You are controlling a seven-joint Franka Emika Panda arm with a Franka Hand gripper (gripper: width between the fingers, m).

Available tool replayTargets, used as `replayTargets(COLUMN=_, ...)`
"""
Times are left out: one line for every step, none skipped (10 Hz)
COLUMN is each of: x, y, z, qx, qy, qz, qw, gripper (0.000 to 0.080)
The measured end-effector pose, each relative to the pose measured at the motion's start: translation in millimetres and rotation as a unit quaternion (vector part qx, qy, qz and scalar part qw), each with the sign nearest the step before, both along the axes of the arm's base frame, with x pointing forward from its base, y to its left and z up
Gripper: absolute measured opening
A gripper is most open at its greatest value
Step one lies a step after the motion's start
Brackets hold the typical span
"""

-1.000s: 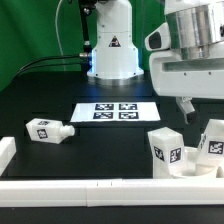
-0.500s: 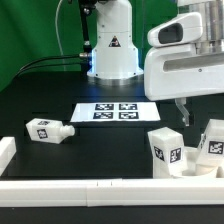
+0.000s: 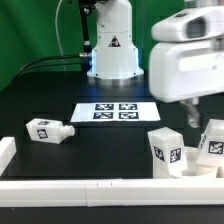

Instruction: Assemble stool

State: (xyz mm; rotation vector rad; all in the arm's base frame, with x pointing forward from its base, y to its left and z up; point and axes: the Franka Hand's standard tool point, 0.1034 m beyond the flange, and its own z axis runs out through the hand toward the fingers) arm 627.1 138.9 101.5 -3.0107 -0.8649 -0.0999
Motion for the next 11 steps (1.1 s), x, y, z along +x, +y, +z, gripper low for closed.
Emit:
replayTargets(x=1.0, y=-1.4, z=-0.9, qx=-0.002, qy=0.003, qz=0.025, qw=1.000, gripper=0.0649)
replayTargets(x=1.3, y=-3.8, z=-1.4, qx=-0.003, qy=0.002, qz=0.034, qw=0.999, gripper=0.0649)
replayTargets(x=1.7, y=-6.3, z=-1.4, qx=-0.011, qy=0.001, qz=0.080, qw=0.997, gripper=0.0649)
replayTargets(x=2.3, y=-8.6, z=-4.6, qx=-0.024, qy=0.002, qz=0.149, qw=0.989, gripper=0.0649)
replayTargets(x=4.1, y=-9.5, z=-13.1, qx=-0.041, qy=0.005, qz=0.225, qw=0.973, gripper=0.0649)
replayTargets(x=3.3, y=-7.7, z=-23.8, qx=-0.058, qy=0.012, qz=0.304, qw=0.951, gripper=0.0649)
replayTargets(x=1.6, y=-7.5, z=-27.7, qx=-0.066, qy=0.016, qz=0.338, qw=0.939, gripper=0.0649)
replayTargets(x=2.1, y=-9.3, z=-27.2, qx=-0.066, qy=0.016, qz=0.329, qw=0.942, gripper=0.0634)
replayTargets(x=2.0, y=-10.0, z=-27.6, qx=-0.066, qy=0.016, qz=0.315, qw=0.947, gripper=0.0634)
replayTargets(x=1.8, y=-10.5, z=-27.8, qx=-0.065, qy=0.016, qz=0.308, qw=0.949, gripper=0.0461)
replayTargets(x=1.7, y=-10.7, z=-28.0, qx=-0.065, qy=0.016, qz=0.287, qw=0.956, gripper=0.0333)
